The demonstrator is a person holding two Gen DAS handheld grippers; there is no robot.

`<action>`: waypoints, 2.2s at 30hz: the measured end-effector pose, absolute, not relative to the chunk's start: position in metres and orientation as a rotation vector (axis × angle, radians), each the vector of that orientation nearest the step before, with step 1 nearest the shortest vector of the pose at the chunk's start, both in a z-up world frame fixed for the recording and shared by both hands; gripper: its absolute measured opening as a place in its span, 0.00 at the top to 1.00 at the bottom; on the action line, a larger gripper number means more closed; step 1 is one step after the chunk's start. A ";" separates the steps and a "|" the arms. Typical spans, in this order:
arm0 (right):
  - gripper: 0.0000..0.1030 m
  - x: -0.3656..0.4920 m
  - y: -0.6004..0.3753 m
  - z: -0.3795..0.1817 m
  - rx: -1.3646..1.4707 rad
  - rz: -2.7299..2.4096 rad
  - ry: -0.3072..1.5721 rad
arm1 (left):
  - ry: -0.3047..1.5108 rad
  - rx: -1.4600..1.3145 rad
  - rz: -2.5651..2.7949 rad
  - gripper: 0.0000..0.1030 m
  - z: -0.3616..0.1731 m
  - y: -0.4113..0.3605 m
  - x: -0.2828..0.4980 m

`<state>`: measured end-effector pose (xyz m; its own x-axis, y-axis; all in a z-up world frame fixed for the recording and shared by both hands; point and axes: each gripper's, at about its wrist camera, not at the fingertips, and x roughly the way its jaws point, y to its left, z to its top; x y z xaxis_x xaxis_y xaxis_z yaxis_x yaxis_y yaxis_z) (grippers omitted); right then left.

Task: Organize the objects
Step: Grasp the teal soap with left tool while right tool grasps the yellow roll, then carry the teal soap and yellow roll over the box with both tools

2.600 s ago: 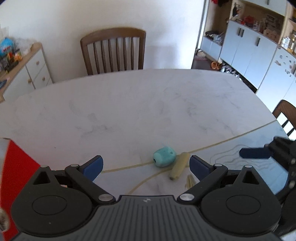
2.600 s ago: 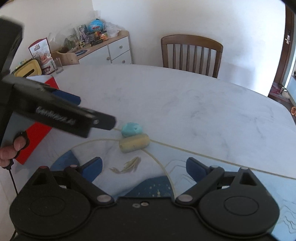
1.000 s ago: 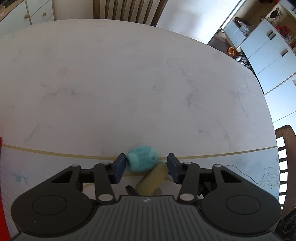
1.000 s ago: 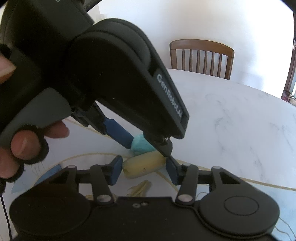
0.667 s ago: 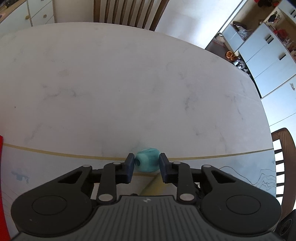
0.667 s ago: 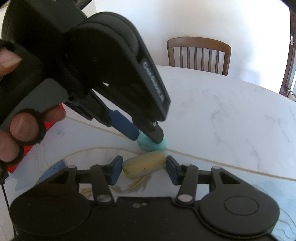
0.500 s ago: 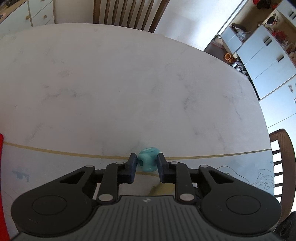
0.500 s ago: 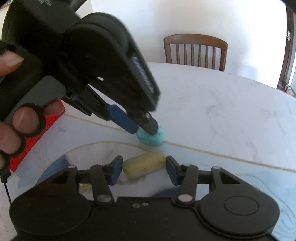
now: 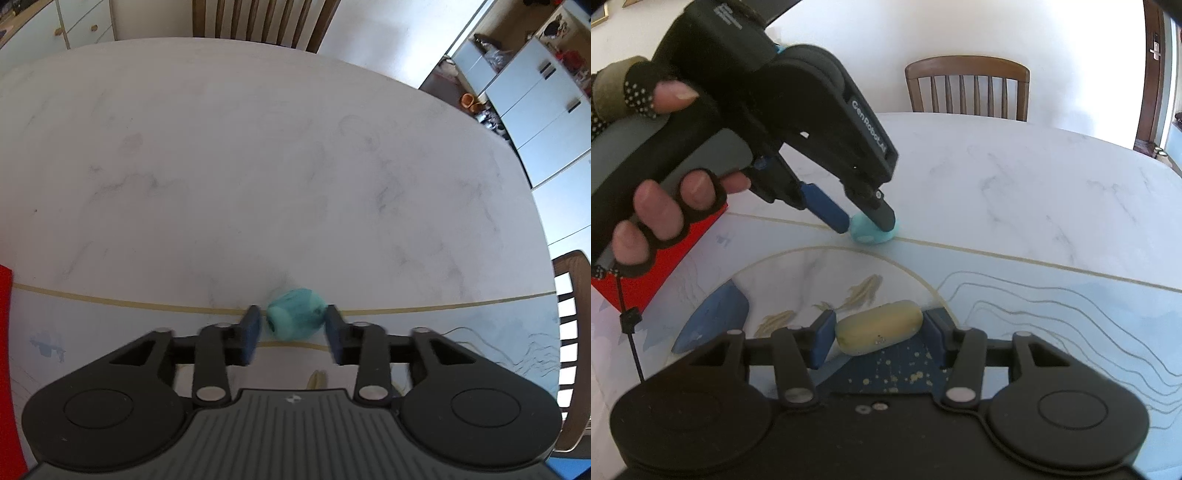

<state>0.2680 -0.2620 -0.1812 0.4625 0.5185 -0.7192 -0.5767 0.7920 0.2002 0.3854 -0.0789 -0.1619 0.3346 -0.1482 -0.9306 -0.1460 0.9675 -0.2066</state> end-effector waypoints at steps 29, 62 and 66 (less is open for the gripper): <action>0.52 0.252 -0.247 -0.178 -0.072 0.652 0.863 | 1.186 -0.111 0.088 0.64 -0.159 -0.101 0.368; 0.52 0.154 -0.161 -0.053 -0.126 0.697 0.758 | 0.930 -0.186 -0.064 0.64 -0.046 0.053 0.206; 0.52 0.147 -0.131 -0.043 -0.140 0.726 0.749 | 0.901 -0.181 -0.042 0.64 -0.037 0.087 0.188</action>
